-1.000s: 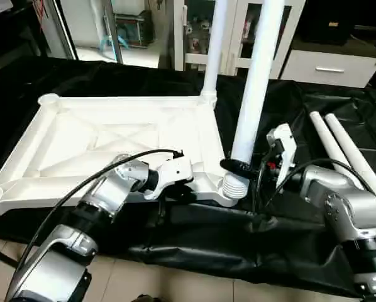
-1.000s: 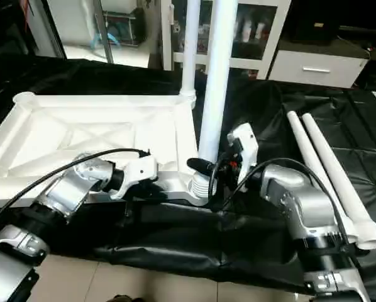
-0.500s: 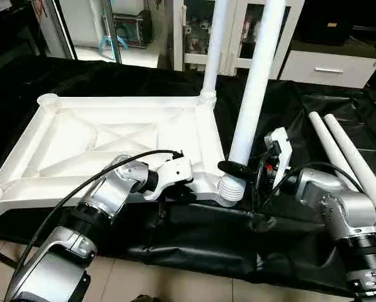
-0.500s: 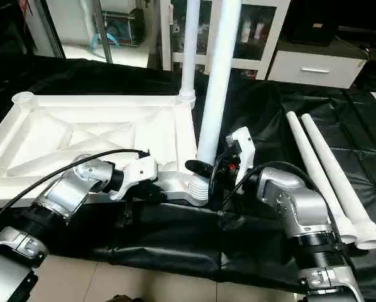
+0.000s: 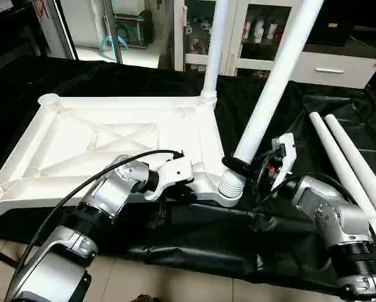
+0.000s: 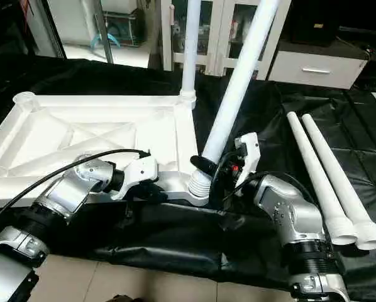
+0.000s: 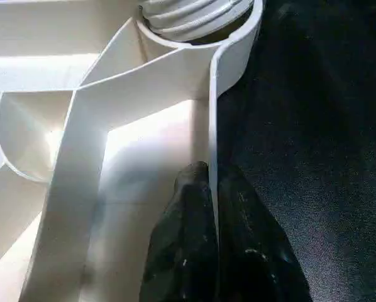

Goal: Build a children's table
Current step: Insert table leg to table base

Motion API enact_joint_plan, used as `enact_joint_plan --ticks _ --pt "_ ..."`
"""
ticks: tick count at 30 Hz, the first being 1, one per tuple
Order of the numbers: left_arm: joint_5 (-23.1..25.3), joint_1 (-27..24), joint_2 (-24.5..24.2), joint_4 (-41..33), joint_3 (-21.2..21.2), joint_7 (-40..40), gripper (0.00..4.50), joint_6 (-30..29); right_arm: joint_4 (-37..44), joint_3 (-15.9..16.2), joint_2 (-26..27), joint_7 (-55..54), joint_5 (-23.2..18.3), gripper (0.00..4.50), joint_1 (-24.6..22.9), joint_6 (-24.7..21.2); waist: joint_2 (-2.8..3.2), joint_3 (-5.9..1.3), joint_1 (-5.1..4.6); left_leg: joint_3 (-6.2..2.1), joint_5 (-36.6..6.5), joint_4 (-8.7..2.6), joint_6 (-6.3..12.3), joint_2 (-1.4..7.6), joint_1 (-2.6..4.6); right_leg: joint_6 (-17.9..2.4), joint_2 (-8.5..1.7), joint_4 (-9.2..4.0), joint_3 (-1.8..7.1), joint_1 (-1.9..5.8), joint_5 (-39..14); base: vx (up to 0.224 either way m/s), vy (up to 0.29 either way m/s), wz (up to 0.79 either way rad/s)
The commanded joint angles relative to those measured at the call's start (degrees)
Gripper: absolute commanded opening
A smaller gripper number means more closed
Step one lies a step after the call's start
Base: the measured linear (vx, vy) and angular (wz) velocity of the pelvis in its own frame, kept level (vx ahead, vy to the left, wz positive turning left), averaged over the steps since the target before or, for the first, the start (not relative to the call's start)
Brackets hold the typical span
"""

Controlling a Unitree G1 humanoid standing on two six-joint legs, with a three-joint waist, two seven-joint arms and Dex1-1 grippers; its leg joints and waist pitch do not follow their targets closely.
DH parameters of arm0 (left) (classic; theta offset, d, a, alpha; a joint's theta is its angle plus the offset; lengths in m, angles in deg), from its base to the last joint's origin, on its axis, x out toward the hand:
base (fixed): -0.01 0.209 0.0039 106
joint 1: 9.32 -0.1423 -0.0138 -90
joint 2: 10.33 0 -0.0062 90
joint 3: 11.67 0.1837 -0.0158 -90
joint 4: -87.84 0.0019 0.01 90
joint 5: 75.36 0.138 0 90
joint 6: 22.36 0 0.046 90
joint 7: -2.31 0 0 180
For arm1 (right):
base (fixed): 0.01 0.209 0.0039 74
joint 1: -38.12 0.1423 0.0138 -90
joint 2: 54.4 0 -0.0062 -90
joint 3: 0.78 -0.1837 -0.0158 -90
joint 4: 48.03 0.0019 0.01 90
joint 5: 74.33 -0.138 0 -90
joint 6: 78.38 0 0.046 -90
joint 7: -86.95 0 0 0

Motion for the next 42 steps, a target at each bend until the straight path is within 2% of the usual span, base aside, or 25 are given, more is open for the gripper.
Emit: enact_joint_plan --ticks 1,4,11,16,19,23,26,32,36,42 --pt "1.86 -1.72 -0.18 3.17 1.99 -1.32 0.0 -0.77 -0.11 -2.17 0.13 -0.93 0.13 1.85 -1.8 1.36 -0.31 -3.22 0.04 -2.57 -20.73 -5.08 -2.96 4.28 3.17 -13.32 -2.27 -3.98 0.89 -0.06 -9.05 0.0 0.0 0.0" --pt "1.87 -1.4 -0.06 3.71 1.89 -1.62 0.0 -0.45 0.41 -2.6 0.98 -1.94 0.45 1.85 -3.64 4.17 -0.21 -3.21 0.05 -2.63 -21.68 -5.23 -3.51 4.31 3.25 -13.05 -2.19 -4.03 0.82 -0.13 -9.27 0.0 0.0 0.0" --pt "1.92 -1.08 0.04 4.29 1.8 -1.82 0.0 -0.12 2.69 -2.67 2.13 -4.39 2.25 1.85 -7.12 8.45 0.0 -2.98 0.03 -2.99 -26.8 -5.81 -5.46 4.4 3.6 -11.22 -2.24 -4.65 0.89 -0.57 -14.16 0.0 0.0 0.0" --pt "2.09 -0.89 -0.05 4.73 1.78 -2.05 0.0 0.27 3.9 -1.67 2.38 -5.54 5.1 1.85 -9.3 12.2 -0.02 -2.87 -0.08 -3.11 -28.57 -5.95 -6.14 4.36 3.57 -10.67 -2.31 -4.82 0.97 -0.72 -14.93 0.0 0.0 0.0" --pt "2.28 -0.56 -0.04 5.34 1.73 -2.42 0.0 0.75 5.98 0.76 1.62 -6.71 8.81 1.85 -10.85 15.11 -0.08 -2.84 -0.04 -3.18 -28.9 -5.99 -6.19 4.4 3.55 -10.03 -2.33 -5.0 1.02 -0.78 -15.87 0.0 0.0 0.0" --pt "2.34 -0.4 -0.02 5.7 1.72 -2.62 0.0 1.0 7.02 2.89 0.43 -6.67 11.23 1.85 -11.47 16.73 -0.08 -2.74 -0.15 -3.26 -29.91 -6.07 -6.25 4.37 3.55 -9.59 -2.29 -5.12 1.04 -0.86 -16.92 0.0 0.0 0.0" --pt "2.26 -0.32 0.01 5.92 1.69 -3.05 0.0 1.15 8.0 5.07 -0.85 -5.79 13.81 1.85 -11.91 18.31 -0.51 -2.67 -0.09 -3.33 -30.31 -5.98 -5.91 4.49 3.59 -8.89 -2.44 -5.29 1.15 -0.98 -19.0 0.0 0.0 0.0" --pt "2.17 -0.42 -0.15 5.95 1.55 -3.2 0.0 1.28 7.98 7.41 -1.88 -4.77 15.78 1.85 -11.16 18.8 -0.6 -2.57 -0.24 -3.33 -31.0 -6.07 -5.68 4.49 3.58 -9.0 -2.29 -5.37 1.18 -1.13 -18.99 0.0 0.0 0.0" --pt "2.12 -0.45 -0.22 6.22 1.46 -3.32 0.0 1.48 5.68 8.51 -2.29 -4.9 15.26 1.85 -8.8 14.26 -0.64 -2.59 -0.41 -3.35 -30.71 -6.05 -5.52 4.4 3.48 -9.44 -2.3 -5.24 1.17 -0.99 -18.49 0.0 0.0 0.0" --pt "2.0 -0.35 -0.16 6.37 1.36 -3.47 0.0 1.63 1.76 7.94 -1.79 -4.71 14.54 1.85 -5.68 11.16 -0.55 -2.37 -0.82 -3.76 -34.34 -6.24 -6.82 4.35 3.5 -8.47 -2.46 -5.63 1.08 -1.18 -23.03 0.0 0.0 0.0"
